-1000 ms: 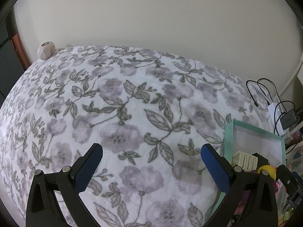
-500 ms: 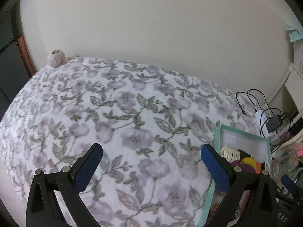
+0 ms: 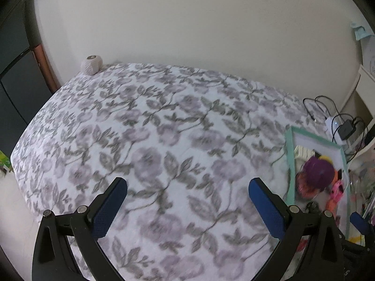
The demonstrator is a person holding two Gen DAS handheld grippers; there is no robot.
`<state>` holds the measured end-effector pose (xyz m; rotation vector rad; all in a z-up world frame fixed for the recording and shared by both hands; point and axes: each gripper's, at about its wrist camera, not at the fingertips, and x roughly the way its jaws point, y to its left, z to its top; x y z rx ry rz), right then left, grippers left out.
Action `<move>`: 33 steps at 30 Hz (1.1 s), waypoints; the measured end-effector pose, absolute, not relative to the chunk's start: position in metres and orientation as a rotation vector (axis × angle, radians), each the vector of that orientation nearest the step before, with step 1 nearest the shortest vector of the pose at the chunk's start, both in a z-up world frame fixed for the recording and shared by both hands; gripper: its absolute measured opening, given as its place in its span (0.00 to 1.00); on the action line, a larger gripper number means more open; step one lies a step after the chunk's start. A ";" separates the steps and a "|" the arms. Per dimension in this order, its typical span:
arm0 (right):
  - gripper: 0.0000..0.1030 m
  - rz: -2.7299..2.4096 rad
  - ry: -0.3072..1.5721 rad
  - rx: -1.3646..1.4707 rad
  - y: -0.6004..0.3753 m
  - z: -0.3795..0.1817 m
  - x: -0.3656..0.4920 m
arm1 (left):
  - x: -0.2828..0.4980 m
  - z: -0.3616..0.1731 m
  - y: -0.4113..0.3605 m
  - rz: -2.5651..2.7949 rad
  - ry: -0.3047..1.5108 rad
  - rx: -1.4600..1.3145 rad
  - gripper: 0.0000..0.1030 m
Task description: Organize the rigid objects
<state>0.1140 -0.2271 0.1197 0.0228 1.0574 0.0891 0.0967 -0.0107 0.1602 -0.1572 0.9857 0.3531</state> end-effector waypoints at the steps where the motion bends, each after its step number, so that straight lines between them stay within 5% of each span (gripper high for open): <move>1: 1.00 0.090 1.061 0.026 -0.226 0.118 0.111 | 0.090 0.158 -0.008 0.357 0.989 -0.155 1.00; 33: 1.00 0.062 1.025 0.060 -0.220 0.115 0.041 | 0.025 0.144 -0.011 0.264 1.043 -0.061 1.00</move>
